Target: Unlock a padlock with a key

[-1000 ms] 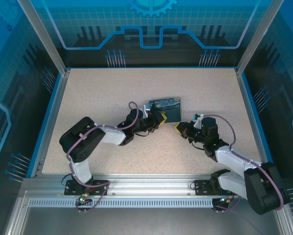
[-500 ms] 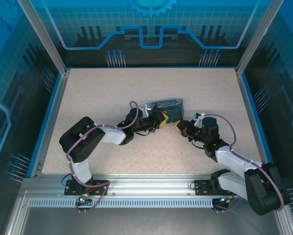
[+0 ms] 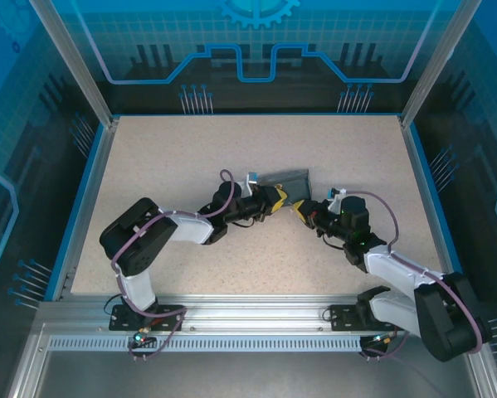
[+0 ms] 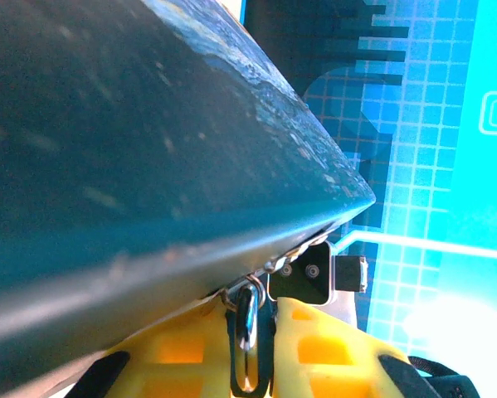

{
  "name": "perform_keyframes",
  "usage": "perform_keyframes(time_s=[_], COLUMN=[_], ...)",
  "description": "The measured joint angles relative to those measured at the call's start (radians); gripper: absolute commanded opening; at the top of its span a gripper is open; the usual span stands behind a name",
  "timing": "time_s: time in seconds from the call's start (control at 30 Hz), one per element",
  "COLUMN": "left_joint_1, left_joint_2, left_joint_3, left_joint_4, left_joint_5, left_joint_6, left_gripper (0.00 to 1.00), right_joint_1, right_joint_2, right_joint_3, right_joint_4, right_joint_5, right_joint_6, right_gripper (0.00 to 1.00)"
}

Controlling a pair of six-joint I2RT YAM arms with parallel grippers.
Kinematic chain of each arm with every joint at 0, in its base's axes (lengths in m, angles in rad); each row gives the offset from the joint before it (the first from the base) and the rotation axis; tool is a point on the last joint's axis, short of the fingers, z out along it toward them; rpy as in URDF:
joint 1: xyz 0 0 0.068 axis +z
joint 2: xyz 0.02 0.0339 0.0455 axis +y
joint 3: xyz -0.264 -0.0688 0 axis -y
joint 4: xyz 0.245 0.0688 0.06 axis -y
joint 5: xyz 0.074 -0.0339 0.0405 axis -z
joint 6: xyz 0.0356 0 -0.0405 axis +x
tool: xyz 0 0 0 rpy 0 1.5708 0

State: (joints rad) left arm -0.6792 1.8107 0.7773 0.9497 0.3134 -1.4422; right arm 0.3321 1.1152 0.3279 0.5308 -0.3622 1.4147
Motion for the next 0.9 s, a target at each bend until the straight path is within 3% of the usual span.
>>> perform_keyframes(time_s=[0.9], left_joint_1=[0.001], left_joint_2=[0.0], left_joint_3=[0.006], left_joint_4=[0.0], left_joint_5=[0.018], left_joint_6=[-0.001], left_gripper=[0.0], right_joint_1=[0.002], right_joint_2=[0.042], right_joint_3=[0.019], right_joint_4=[0.023], right_joint_5=[0.019], right_joint_6=[0.011], right_gripper=[0.0])
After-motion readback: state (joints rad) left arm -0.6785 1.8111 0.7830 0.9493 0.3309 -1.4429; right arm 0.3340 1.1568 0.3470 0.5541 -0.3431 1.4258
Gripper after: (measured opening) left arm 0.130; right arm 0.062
